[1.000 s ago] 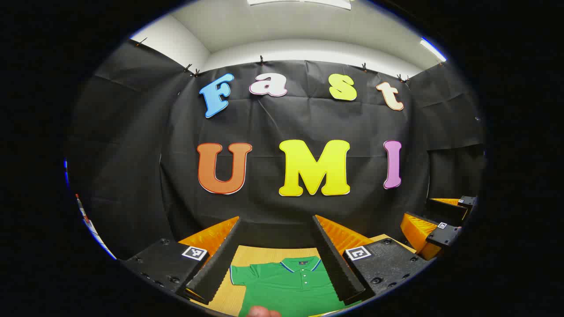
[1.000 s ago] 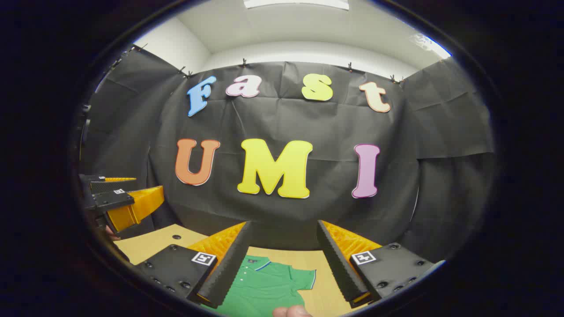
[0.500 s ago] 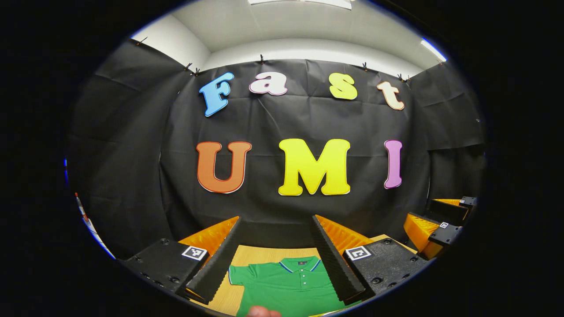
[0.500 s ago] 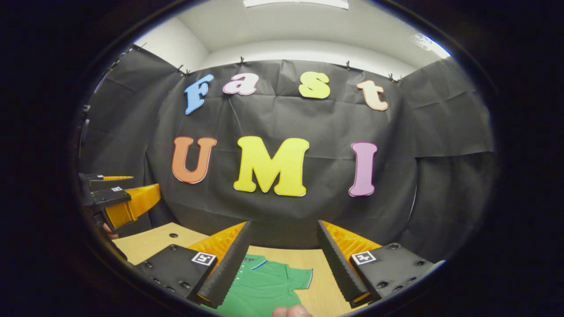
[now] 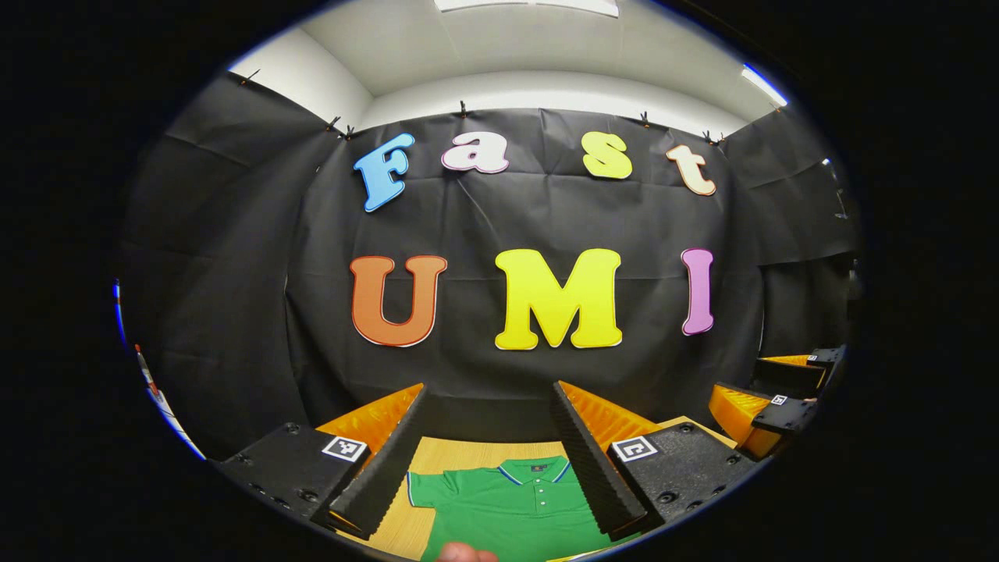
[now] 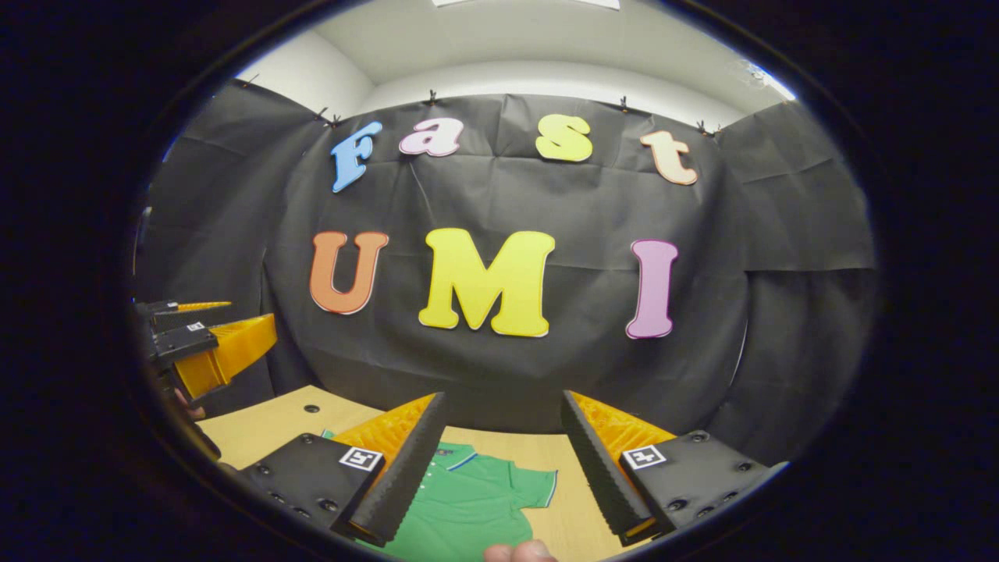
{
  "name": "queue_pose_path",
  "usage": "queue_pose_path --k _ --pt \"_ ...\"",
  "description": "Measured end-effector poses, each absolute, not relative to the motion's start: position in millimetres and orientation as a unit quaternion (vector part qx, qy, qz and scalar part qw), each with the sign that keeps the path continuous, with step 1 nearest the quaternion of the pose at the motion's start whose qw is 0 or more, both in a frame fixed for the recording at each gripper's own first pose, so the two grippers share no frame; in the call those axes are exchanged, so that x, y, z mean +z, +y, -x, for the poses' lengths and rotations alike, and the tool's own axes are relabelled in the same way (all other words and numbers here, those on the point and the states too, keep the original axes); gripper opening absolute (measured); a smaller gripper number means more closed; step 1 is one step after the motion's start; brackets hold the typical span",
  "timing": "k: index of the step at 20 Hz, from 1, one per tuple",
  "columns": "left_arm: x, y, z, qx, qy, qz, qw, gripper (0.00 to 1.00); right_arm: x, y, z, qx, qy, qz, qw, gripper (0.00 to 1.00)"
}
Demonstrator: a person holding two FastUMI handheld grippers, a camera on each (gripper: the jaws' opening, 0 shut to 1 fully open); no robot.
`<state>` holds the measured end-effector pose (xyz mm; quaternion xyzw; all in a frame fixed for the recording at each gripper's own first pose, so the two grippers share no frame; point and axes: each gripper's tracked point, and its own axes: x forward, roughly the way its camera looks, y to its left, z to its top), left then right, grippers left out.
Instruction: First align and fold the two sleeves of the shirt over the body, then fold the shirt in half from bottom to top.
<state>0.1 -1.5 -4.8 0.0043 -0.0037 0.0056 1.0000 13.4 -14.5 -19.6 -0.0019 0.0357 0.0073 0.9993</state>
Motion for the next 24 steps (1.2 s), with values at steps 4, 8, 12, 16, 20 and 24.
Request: queue_pose_path --k 4,8,12,16,20,24 --pt "-11.9 -6.8 1.6 -0.001 0.000 -0.011 1.000 0.98 -44.2 -34.5 -19.9 -0.005 0.074 -0.009 0.997 0.93" --pt "-19.5 -9.3 5.8 -0.004 0.008 -0.017 1.000 0.98 -78.0 -56.0 -31.5 -0.006 0.126 -0.015 0.992 0.95" --pt "-27.2 -9.6 13.3 0.000 0.019 -0.015 1.000 0.98 -126.3 -62.9 -50.6 0.017 0.208 -0.020 0.978 0.95" --pt "-25.8 -1.6 16.7 0.015 0.022 -0.019 0.999 0.98 -169.1 -82.9 -76.8 0.019 0.263 -0.021 0.964 0.95" --pt "-34.4 7.0 15.8 0.033 0.036 -0.020 0.999 0.98 -220.4 -97.3 -105.9 0.023 0.325 -0.025 0.945 0.93" --pt "-38.9 16.0 18.4 0.056 0.045 -0.021 0.997 0.98 -265.7 -111.4 -142.7 0.012 0.361 -0.031 0.932 0.95"
